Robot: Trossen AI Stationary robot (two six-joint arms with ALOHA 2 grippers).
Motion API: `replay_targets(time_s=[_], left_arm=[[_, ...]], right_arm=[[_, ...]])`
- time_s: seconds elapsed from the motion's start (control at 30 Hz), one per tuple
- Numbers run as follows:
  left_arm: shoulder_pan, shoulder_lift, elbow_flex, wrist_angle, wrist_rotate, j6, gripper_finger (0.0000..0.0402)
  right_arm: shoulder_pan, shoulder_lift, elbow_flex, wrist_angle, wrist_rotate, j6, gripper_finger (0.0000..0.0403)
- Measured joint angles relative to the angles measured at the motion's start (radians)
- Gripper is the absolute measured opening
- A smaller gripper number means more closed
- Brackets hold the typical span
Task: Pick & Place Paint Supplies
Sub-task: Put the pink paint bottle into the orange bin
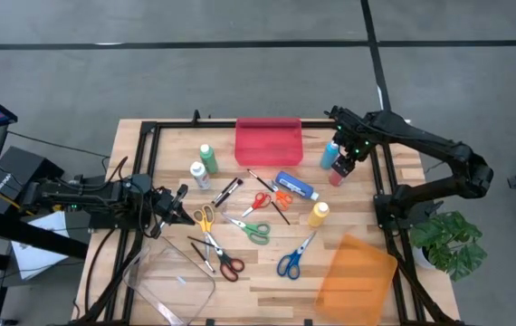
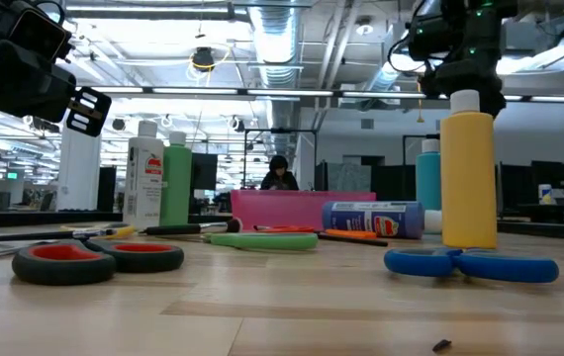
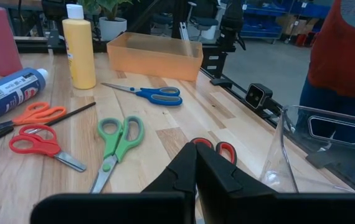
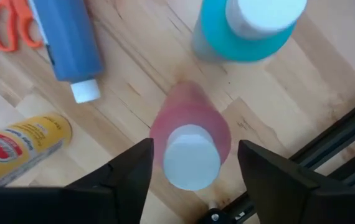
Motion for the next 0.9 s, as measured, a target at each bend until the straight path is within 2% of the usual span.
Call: replay_targets(time_s=[0.13, 0.47, 0.57, 0.77, 0.9], left_arm=[[0.0, 0.0, 0.0, 0.0, 0.0, 0.0, 0.0], [0.0, 0.0, 0.0, 0.0, 0.0, 0.0, 0.0], [0.0, 0.0, 0.0, 0.0, 0.0, 0.0, 0.0], [0.0, 0.0, 0.0, 0.0, 0.0, 0.0, 0.0], [0.0, 0.0, 0.0, 0.0, 0.0, 0.0, 0.0]], right_arm=[[0.0, -0.002, -0.035, 0.03, 0.003, 0.0, 0.0233], [0.0, -0.003, -0.012, 0.03, 0.005, -0.007, 0.0197], [0.0, -0.003, -0.012, 0.026, 0.005, -0.007, 0.0178], [0.0, -0.003, -0.011, 0.02, 0.005, -0.01, 0.0114], [0.0, -0.003, -0.01, 0.018, 0.008, -0.016, 0.0114]])
